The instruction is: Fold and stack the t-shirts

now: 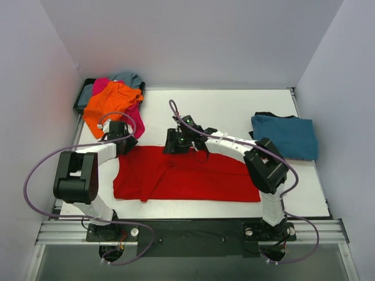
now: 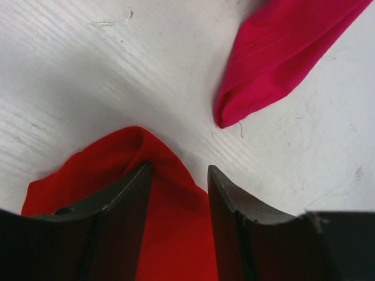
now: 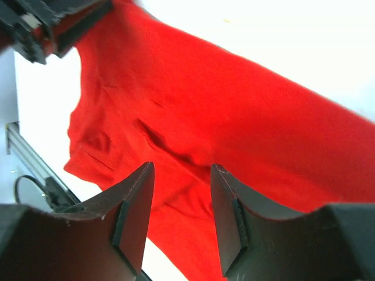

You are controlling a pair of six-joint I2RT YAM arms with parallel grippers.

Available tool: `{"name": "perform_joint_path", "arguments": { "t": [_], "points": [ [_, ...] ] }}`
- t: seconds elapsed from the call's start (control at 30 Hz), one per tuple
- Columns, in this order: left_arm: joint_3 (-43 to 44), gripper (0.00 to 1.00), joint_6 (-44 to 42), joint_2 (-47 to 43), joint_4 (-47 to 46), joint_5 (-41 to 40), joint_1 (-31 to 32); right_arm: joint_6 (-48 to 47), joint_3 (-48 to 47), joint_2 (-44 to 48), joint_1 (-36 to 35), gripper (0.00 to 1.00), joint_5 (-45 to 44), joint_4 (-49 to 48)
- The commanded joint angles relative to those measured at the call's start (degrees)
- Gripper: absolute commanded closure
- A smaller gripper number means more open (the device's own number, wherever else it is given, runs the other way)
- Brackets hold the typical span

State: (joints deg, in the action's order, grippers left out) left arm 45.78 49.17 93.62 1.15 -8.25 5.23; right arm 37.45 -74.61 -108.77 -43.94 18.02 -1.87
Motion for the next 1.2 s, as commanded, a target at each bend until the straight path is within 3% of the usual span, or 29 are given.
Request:
{"name": "perform_joint_path", "arguments": {
  "t": [0.0,0.2,0.37,0.6,1.0,1.17],
  "points": [
    [3.26,0.47,-0.74,4.1,-2.2,2.36,-1.1,2.36,-8.68,-8.18,-0.7,0.6,11.58,-10.61],
    [4.23,0.48,-1.62,4.9,-1.59,1.92,-1.72,1.75,-20.74,-20.41,-2.55,0.6,19.41,-7.63],
    [4.05,0.48,-1.88,4.29,-1.5,1.4,-1.72,1.83,-22.6,-24.38,-2.81,0.6,22.4,-6.74],
    [4.67,0.48,-2.67,4.29,-1.24,-0.01,-1.81,0.7,-11.71,-19.03,-2.9,0.61,27.85,-12.1],
    [5.55,0.49,-3.2,3.85,1.75,-1.95,-1.89,-7.47,-0.19,-8.83,-1.94,0.64,29.79,-7.63],
    [5.81,0.49,-3.46,3.23,1.84,-1.77,-1.89,-10.03,9.72,-1.64,-0.8,0.67,31.28,-6.57]
  ]
}}
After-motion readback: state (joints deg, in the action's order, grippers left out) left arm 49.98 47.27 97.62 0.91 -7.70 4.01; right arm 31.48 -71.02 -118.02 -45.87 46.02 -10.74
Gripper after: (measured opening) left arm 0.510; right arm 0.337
